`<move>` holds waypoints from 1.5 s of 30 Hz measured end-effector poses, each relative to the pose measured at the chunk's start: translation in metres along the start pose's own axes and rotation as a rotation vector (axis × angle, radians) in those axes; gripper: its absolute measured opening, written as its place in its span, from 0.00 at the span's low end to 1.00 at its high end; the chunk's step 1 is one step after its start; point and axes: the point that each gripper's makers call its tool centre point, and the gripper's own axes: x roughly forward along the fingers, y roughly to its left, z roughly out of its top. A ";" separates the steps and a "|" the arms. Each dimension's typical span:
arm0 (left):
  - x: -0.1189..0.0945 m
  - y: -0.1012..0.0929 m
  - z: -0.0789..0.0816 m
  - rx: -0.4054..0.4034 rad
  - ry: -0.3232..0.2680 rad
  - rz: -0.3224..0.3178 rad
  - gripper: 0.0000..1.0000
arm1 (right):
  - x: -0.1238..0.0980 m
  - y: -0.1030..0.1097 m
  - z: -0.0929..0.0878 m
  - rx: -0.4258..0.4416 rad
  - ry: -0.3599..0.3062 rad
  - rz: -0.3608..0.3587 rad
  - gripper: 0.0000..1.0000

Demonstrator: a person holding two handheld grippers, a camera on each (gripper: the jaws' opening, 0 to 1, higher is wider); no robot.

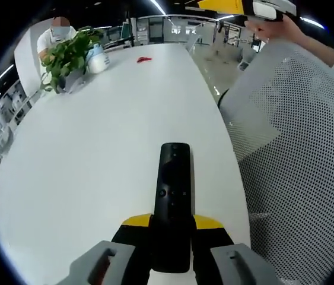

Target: Press the specified remote control buttons in sequence, fully releasing each button before pressing the next.

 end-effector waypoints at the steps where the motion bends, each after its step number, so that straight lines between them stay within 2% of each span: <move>1: 0.000 0.002 0.000 0.001 0.004 0.000 0.24 | 0.000 0.000 0.000 0.000 0.001 -0.001 0.87; 19: -0.003 0.053 -0.004 0.016 0.071 0.035 0.24 | 0.002 0.002 -0.012 -0.018 0.069 0.007 0.76; 26: -0.001 0.071 -0.002 -0.003 0.060 0.042 0.24 | 0.003 0.002 -0.016 -0.020 0.094 0.007 0.73; 45: 0.000 0.095 0.004 0.035 0.106 0.063 0.24 | 0.002 0.003 -0.017 -0.016 0.105 0.017 0.64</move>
